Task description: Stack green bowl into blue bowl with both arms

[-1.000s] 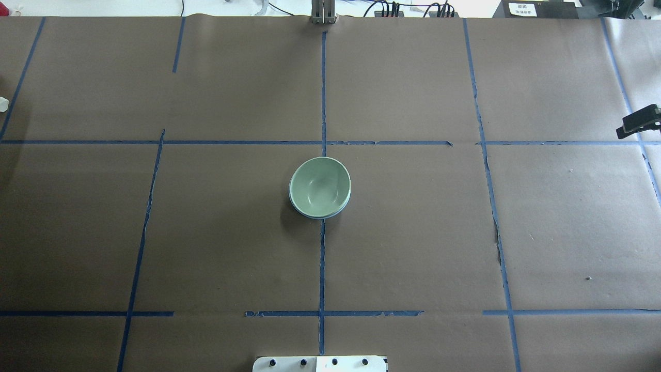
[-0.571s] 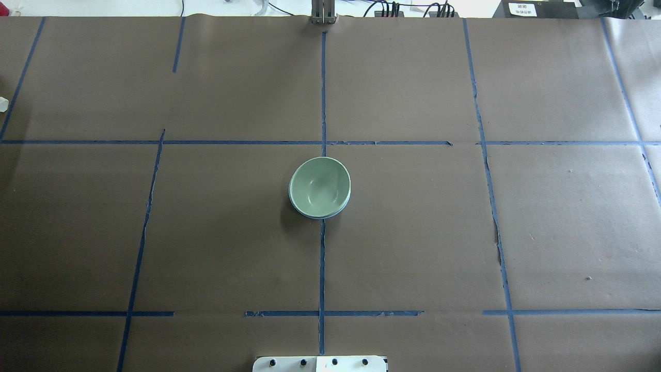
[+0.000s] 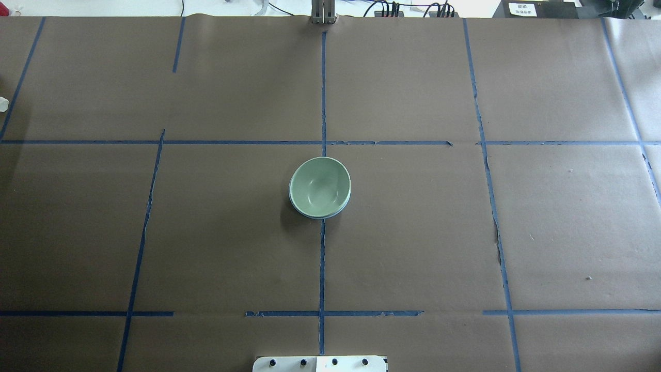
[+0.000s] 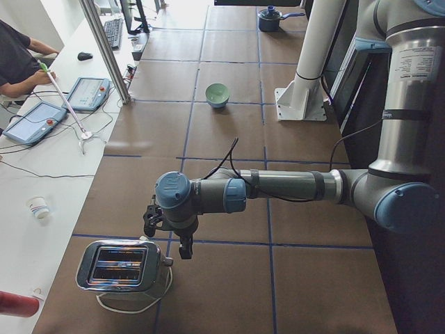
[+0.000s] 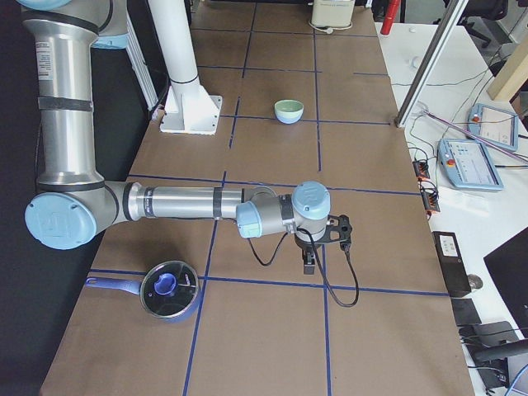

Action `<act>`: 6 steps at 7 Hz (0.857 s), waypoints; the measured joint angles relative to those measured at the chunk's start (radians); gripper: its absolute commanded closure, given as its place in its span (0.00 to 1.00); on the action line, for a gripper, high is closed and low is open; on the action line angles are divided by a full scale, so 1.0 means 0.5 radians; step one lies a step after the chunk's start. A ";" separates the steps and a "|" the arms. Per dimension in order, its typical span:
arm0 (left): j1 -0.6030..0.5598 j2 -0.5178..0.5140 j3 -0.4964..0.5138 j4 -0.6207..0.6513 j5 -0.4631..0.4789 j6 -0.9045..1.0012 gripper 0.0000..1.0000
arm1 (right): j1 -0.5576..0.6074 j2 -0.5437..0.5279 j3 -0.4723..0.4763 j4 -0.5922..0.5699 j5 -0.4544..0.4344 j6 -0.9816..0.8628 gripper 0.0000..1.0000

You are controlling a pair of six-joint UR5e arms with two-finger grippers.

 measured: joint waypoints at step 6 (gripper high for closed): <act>0.000 -0.001 0.000 -0.001 0.000 0.006 0.00 | 0.120 -0.146 0.213 -0.419 -0.002 -0.389 0.00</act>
